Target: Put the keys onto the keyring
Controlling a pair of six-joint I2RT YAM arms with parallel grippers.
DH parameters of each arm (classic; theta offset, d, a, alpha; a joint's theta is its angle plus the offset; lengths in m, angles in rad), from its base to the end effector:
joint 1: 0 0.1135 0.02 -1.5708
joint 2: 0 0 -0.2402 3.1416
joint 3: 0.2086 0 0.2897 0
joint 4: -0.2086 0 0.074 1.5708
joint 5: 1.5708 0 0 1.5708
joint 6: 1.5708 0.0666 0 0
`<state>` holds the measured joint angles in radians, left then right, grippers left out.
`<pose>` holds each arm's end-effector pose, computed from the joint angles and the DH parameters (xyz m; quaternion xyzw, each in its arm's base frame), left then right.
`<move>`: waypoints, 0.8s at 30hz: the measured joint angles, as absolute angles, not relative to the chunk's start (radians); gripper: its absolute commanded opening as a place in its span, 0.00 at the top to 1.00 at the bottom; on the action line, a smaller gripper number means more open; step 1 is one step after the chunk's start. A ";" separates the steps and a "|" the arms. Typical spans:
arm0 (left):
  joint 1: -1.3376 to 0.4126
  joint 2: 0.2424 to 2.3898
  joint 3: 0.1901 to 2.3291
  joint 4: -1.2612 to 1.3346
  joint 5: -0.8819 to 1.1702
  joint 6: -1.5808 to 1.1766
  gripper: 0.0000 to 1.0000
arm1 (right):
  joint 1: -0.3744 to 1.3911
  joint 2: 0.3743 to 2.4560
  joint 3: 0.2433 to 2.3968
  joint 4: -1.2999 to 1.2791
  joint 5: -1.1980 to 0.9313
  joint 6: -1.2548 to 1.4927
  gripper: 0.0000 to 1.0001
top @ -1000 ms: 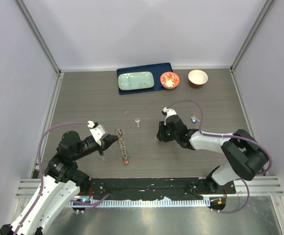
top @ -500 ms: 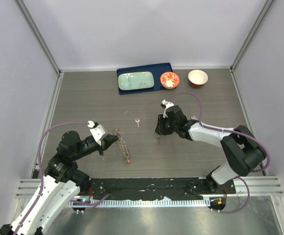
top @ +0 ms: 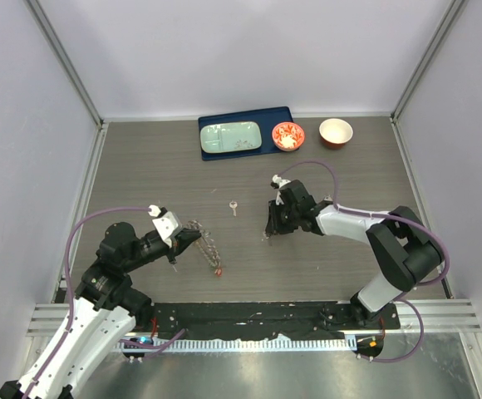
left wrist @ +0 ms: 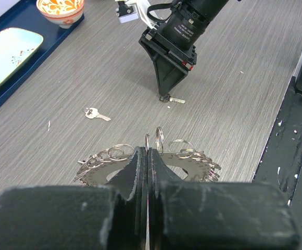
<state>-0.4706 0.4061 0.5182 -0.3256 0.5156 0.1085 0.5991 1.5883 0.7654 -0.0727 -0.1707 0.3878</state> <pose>0.1662 -0.1214 0.2718 0.3683 0.6757 -0.3045 0.5613 0.2812 0.2057 0.0777 -0.1272 0.9319 0.2272 0.2526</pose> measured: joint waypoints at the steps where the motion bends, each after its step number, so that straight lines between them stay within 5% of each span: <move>1: -0.471 0.406 0.518 -0.326 0.516 0.109 1.00 | 0.598 1.589 0.767 -0.074 -0.173 0.387 0.76; 24: -0.471 0.407 0.518 -0.326 0.516 0.109 1.00 | 0.580 1.607 0.776 -0.069 -0.186 0.371 0.79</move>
